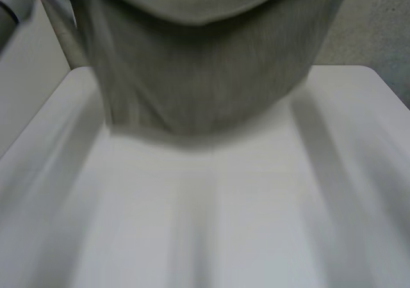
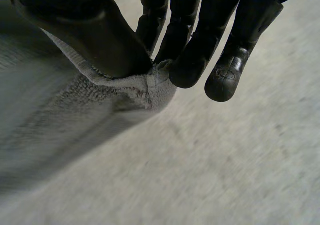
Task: Fold the towel.
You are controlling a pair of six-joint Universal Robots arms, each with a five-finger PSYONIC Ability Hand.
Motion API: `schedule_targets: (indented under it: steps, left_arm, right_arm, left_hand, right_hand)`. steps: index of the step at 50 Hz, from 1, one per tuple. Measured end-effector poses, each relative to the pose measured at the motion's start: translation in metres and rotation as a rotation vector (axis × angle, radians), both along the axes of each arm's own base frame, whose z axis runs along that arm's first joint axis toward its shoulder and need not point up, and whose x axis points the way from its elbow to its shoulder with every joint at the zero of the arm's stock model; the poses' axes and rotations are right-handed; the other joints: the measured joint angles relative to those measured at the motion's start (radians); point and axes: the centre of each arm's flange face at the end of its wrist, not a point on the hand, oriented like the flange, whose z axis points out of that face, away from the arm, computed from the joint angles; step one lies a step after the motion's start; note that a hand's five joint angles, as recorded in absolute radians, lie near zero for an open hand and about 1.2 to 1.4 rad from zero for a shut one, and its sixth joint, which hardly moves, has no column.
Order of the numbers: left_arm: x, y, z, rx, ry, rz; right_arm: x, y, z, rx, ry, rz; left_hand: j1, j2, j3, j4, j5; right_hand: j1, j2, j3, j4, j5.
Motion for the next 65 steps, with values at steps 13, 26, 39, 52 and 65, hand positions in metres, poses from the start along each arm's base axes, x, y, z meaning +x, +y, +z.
schedule_targets:
  steps: [13, 26, 39, 52, 65]
  left_arm:
    - [0.025, -0.009, -0.040, 0.185, 0.117, -0.009]
    - [0.034, 0.043, -0.193, 0.559, -0.173, -0.042]
    - [0.073, 0.102, -0.148, 0.434, -0.184, 0.052]
    - [0.080, 0.133, -0.123, 0.355, -0.160, -0.006]
    - [0.069, 0.081, -0.205, 0.636, -0.153, -0.074]
  right_arm:
    - [0.003, 0.017, -0.065, 0.291, 0.106, 0.087]
    - [-0.008, 0.046, -0.182, 0.682, 0.312, 0.085]
    - [-0.045, 0.096, -0.136, 0.637, 0.281, 0.046]
    - [-0.061, 0.110, -0.114, 0.655, 0.260, 0.111]
    - [-0.053, 0.057, -0.194, 0.921, 0.271, 0.147]
  left_hand:
    - [0.000, 0.000, 0.000, 0.000, 0.000]
    - [0.000, 0.000, 0.001, 0.000, 0.000]
    - [0.000, 0.000, 0.001, 0.000, 0.000]
    - [0.000, 0.000, 0.001, 0.000, 0.000]
    - [0.000, 0.001, 0.001, 0.000, 0.000]
  right_hand:
    - [0.002, 0.000, 0.000, 0.000, 0.000]
    - [0.002, 0.000, 0.000, 0.000, 0.000]
    - [0.002, 0.000, 0.000, 0.000, 0.000]
    - [0.002, 0.000, 0.000, 0.000, 0.000]
    - [0.002, 0.000, 0.000, 0.000, 0.000]
